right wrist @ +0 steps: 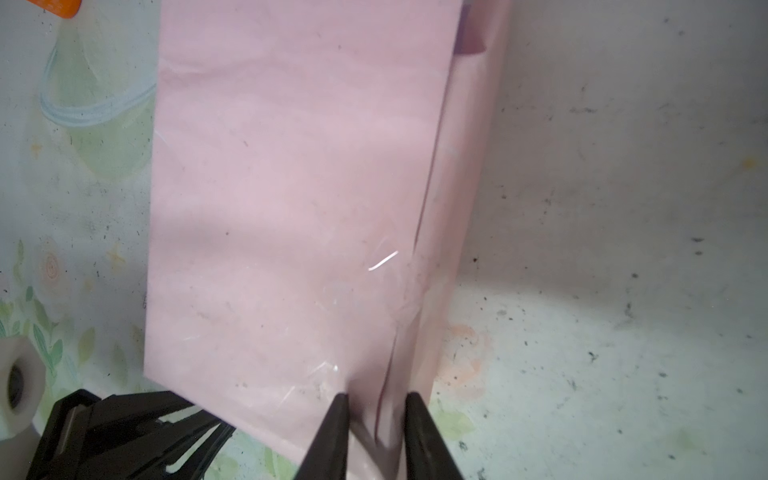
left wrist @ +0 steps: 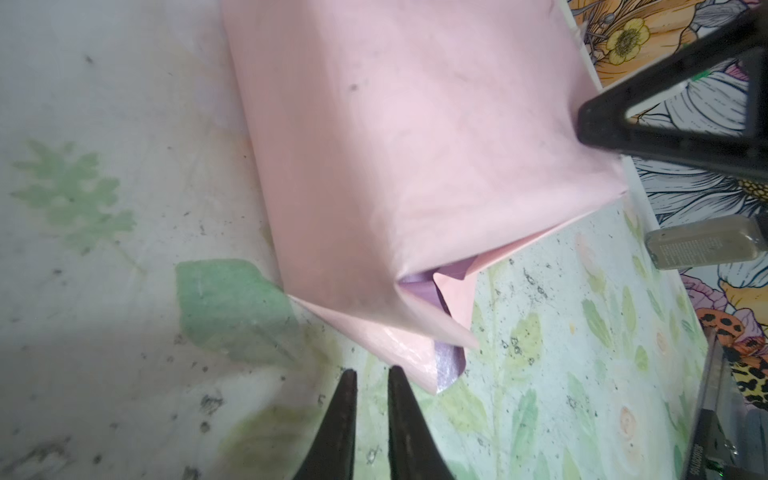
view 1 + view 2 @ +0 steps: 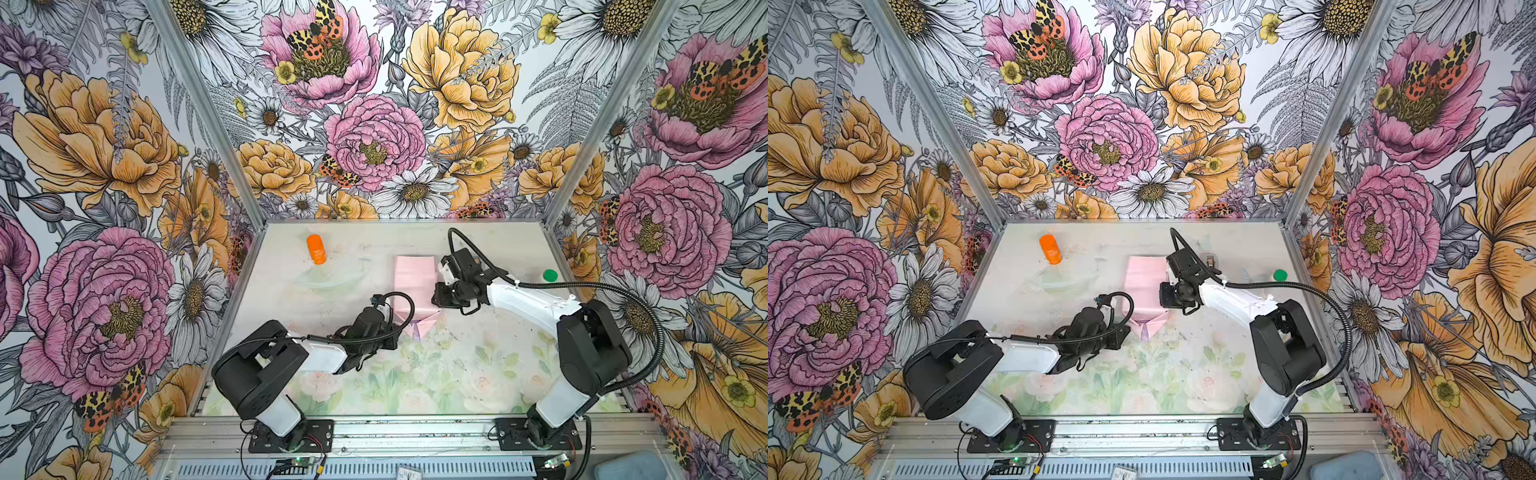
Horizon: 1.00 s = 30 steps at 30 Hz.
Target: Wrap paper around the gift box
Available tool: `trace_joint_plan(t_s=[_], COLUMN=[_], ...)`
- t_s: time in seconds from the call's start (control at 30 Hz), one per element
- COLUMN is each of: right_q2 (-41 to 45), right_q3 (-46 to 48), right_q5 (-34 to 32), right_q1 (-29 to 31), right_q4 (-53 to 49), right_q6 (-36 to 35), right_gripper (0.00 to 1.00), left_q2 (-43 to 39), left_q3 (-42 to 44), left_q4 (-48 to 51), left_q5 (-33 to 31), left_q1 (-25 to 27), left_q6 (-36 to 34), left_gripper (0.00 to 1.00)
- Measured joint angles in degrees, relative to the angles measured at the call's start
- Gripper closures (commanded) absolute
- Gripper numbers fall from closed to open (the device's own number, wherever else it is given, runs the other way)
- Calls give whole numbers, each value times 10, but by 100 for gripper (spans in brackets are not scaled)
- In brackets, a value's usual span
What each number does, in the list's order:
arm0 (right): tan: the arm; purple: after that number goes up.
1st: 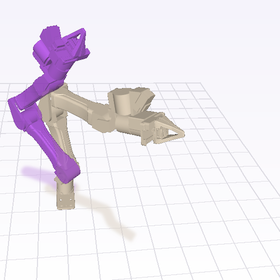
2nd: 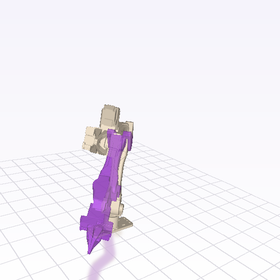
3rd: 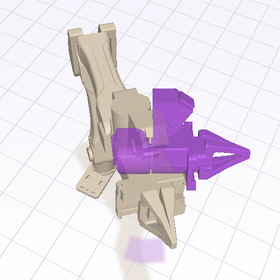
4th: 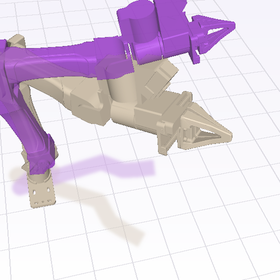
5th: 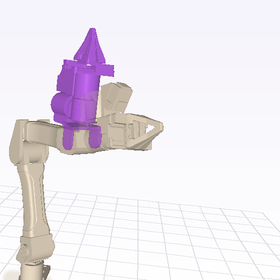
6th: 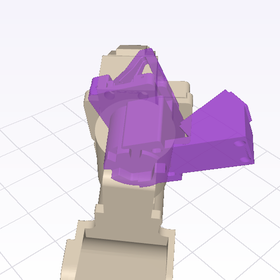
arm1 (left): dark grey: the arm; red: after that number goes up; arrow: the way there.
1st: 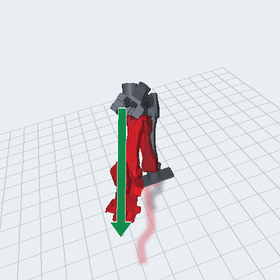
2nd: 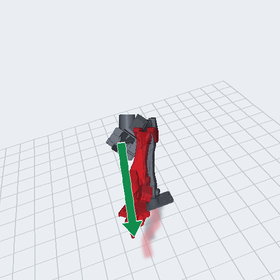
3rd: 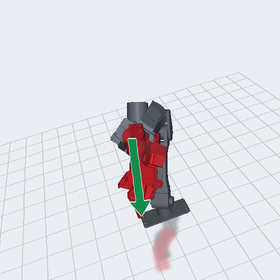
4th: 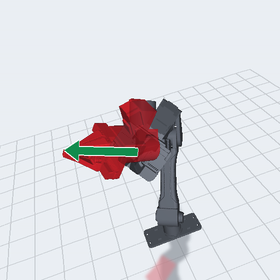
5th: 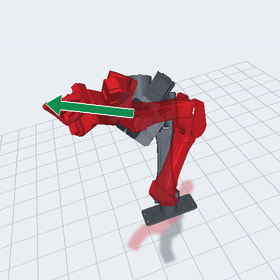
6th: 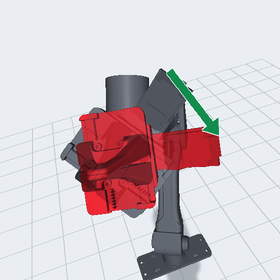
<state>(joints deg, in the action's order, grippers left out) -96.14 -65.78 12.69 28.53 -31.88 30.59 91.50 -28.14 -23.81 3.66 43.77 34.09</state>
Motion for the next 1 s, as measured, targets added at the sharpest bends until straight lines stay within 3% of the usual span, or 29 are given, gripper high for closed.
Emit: trace_joint_plan(t_s=[0.47,0.7,1.0], right_q2=[1,7,111], right_q3=[5,12,59], right_q5=[1,-2,-11], right_q1=[0,0,-9], right_q4=[8,12,8], right_q6=[0,6,19], right_gripper=[75,63,55], left_q2=[111,113,15], left_q3=[-72,-68,-17], left_q4=[-55,-65,-54], left_q5=[11,12,10], left_q1=[0,0,4], left_q6=[-2,-2,1], left_gripper=[83,82,63])
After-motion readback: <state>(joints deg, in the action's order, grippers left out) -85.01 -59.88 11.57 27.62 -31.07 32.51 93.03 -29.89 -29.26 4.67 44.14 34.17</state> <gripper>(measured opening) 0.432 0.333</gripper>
